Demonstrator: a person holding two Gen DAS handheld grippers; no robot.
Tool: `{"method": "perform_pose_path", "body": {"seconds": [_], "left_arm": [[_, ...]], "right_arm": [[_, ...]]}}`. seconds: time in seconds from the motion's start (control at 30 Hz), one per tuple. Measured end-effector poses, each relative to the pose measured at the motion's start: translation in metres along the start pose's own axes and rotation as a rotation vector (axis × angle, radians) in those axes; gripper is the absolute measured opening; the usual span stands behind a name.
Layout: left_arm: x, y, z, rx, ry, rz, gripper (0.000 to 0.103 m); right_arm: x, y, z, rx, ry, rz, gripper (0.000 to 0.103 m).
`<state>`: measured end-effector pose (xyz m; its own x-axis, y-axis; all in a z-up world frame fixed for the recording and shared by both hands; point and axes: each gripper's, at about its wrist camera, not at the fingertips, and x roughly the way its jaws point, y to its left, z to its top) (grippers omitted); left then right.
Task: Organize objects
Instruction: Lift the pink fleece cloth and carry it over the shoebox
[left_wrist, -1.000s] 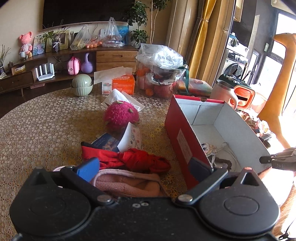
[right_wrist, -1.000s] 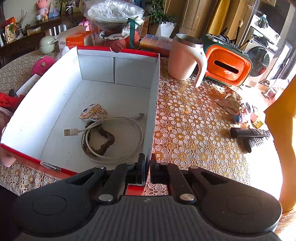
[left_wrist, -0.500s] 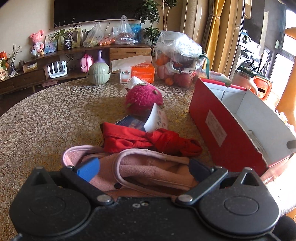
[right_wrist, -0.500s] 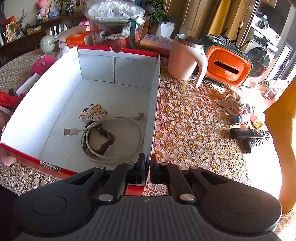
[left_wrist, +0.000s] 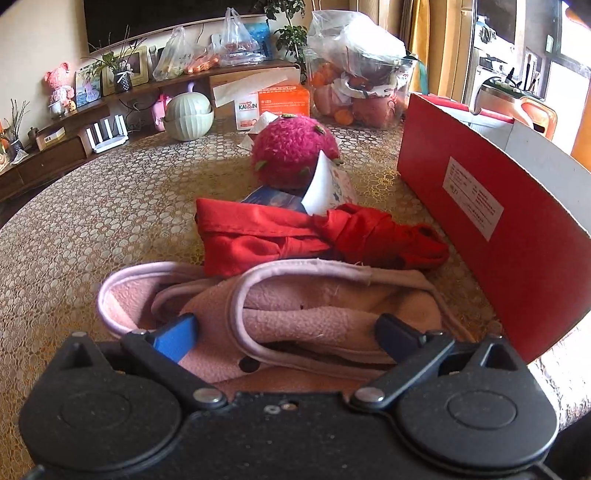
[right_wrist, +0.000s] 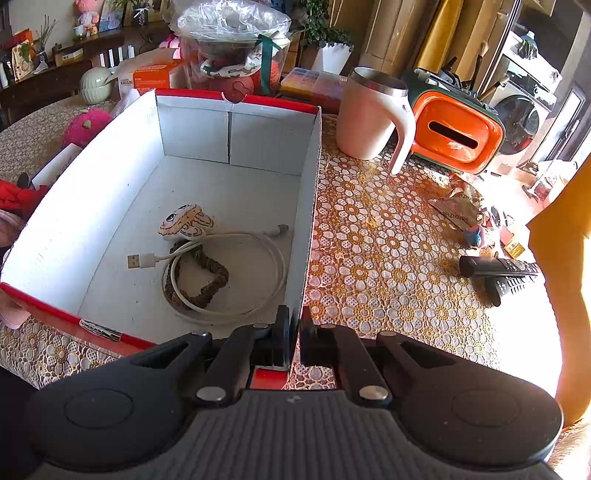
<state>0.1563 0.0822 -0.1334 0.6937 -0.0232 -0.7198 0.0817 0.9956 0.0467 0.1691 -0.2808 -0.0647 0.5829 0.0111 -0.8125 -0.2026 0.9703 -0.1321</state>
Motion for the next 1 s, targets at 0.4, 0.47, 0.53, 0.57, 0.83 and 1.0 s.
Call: {"method": "perform_pose_path", "body": {"seconds": [0.4, 0.47, 0.53, 0.57, 0.83, 1.0], "left_arm": [[0.000, -0.001, 0.001, -0.019, 0.004, -0.043, 0.055], [-0.002, -0.001, 0.001, -0.027, 0.002, -0.053, 0.047], [-0.005, 0.000, 0.002, -0.036, 0.003, -0.061, 0.036], [-0.007, 0.000, 0.003, -0.040, 0.005, -0.063, 0.035], [-0.038, -0.006, 0.013, -0.034, -0.038, -0.097, 0.020], [-0.062, -0.012, 0.026, -0.022, -0.064, -0.134, 0.019]], "right_arm": [[0.000, 0.001, 0.000, 0.000, 0.000, -0.001, 0.005], [0.000, 0.001, 0.000, 0.000, 0.000, -0.001, 0.005], [0.000, 0.001, 0.000, 0.000, 0.000, -0.001, 0.005], [0.000, 0.001, 0.000, 0.000, 0.000, -0.001, 0.005], [0.000, 0.001, 0.000, 0.000, 0.000, -0.001, 0.005], [0.000, 0.001, 0.000, -0.001, 0.000, -0.002, 0.005]]}}
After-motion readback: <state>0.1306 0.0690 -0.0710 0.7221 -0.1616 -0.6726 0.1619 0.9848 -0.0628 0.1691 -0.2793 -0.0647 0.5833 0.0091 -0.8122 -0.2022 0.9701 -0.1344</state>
